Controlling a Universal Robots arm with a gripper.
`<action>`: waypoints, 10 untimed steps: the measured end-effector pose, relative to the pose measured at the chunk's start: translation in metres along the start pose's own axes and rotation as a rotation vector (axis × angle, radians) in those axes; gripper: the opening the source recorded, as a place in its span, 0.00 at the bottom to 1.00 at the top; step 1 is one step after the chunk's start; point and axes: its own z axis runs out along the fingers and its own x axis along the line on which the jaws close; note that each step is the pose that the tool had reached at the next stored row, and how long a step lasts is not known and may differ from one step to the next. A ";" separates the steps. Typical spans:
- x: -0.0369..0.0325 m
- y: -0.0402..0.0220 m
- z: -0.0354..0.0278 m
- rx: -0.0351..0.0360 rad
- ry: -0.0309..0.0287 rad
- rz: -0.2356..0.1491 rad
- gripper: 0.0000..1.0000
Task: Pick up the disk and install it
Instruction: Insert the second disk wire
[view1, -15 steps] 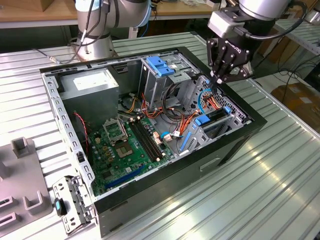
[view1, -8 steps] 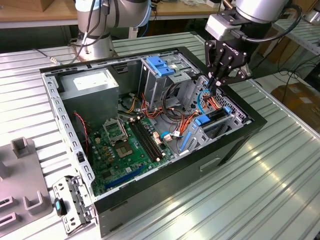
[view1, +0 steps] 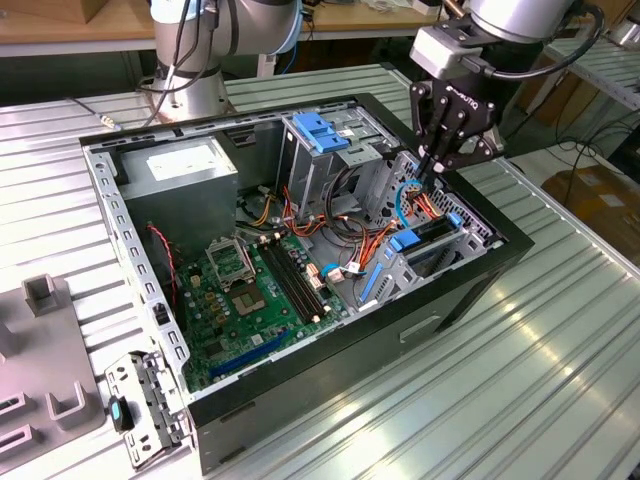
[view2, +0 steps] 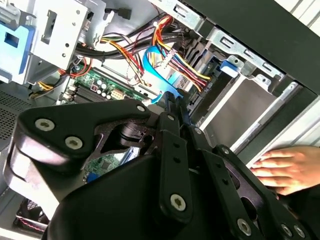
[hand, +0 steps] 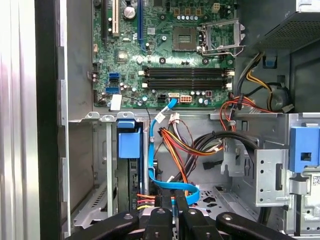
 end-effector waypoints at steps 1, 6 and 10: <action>-0.0001 0.0000 -0.0019 -0.0004 0.0018 0.000 0.17; -0.0004 -0.0002 -0.0027 -0.0004 0.0523 -0.002 0.17; -0.0025 -0.0004 0.0004 -0.0003 0.0728 -0.002 0.17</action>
